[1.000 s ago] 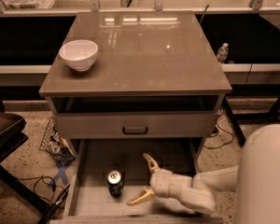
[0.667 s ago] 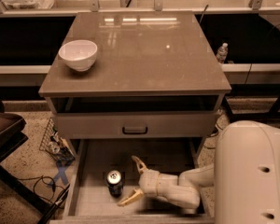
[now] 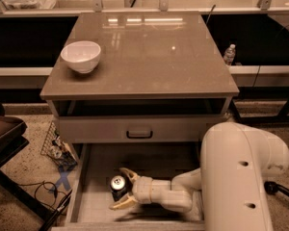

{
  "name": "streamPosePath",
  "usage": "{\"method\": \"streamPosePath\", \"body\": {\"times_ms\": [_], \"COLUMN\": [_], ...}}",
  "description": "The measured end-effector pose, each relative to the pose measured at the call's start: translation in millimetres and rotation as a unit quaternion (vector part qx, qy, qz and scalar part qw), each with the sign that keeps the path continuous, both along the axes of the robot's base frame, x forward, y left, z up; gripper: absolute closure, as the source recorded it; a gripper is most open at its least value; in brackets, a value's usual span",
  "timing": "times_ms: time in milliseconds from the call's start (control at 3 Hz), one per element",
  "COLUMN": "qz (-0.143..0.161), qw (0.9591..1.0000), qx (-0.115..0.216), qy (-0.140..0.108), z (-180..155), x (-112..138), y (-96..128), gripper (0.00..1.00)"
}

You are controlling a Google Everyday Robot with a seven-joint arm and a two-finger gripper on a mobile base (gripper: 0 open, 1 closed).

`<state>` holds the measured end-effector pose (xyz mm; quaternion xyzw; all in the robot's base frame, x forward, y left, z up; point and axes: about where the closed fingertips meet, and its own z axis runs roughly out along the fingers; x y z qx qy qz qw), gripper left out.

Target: Pick pepsi can from middle drawer and place on counter

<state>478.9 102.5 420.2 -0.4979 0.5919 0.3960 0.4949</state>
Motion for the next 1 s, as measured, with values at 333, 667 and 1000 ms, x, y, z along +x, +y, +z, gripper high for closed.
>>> {"method": "streamPosePath", "body": {"times_ms": [333,667,1000], "qz": [0.001,0.002,0.004], "qw": [1.0,1.0,1.0], "qx": [0.001,0.002,0.002], "qy": [0.0,0.0,0.0], "z": [0.6,1.1,1.5], "x": [-0.4,-0.7,-1.0], "y": [1.6,3.4,5.3], "gripper": [0.41,0.65,0.88]}}
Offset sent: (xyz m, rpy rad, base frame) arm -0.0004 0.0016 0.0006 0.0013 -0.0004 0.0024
